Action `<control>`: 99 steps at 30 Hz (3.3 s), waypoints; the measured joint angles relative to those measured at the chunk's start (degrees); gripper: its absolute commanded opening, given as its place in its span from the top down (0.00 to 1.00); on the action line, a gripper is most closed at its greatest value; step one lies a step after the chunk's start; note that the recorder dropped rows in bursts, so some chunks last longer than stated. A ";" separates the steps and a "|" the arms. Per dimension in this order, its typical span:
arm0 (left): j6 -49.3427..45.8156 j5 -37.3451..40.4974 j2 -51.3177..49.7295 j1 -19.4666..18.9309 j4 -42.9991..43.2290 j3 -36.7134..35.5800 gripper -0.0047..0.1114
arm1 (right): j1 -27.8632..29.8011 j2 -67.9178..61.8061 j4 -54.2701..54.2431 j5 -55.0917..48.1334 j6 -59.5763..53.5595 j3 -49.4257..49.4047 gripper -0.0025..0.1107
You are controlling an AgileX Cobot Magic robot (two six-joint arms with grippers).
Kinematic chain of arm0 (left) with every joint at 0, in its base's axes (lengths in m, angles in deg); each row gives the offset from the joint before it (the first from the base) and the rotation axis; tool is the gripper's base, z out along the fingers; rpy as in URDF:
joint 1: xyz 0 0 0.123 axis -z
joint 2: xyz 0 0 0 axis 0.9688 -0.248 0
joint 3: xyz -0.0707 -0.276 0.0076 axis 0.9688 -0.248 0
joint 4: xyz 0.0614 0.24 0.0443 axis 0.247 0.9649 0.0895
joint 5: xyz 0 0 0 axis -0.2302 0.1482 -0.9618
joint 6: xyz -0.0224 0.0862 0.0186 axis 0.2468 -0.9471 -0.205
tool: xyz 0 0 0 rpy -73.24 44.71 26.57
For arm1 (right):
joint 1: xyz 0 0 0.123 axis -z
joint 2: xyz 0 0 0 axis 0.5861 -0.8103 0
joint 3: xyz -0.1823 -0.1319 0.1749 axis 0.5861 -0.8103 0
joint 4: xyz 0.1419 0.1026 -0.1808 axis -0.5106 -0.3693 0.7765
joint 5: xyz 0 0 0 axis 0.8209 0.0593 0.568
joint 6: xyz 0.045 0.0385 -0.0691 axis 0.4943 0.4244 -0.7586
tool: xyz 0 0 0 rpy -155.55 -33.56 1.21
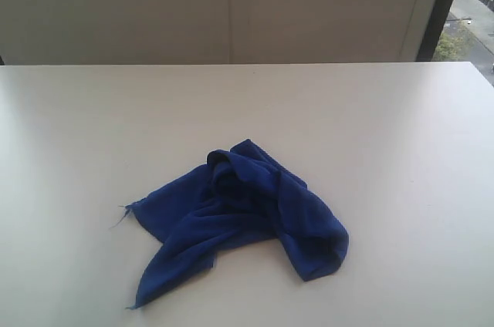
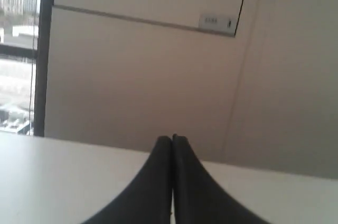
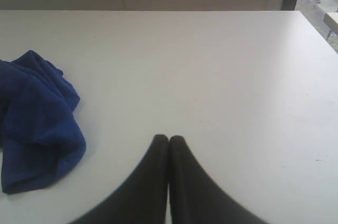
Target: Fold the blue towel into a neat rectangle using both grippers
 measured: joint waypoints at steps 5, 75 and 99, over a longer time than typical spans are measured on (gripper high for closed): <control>-1.94 17.87 -26.03 0.00 3.85 17.51 0.96 | 0.00 0.00 0.00 0.00 0.00 0.00 0.98; -68.76 53.10 -98.20 10.40 -38.03 53.22 0.96 | 0.00 0.00 0.00 0.00 0.00 0.00 0.98; -69.21 59.33 -80.37 10.53 -34.66 63.55 0.96 | 0.00 0.00 0.00 0.00 0.00 0.00 0.98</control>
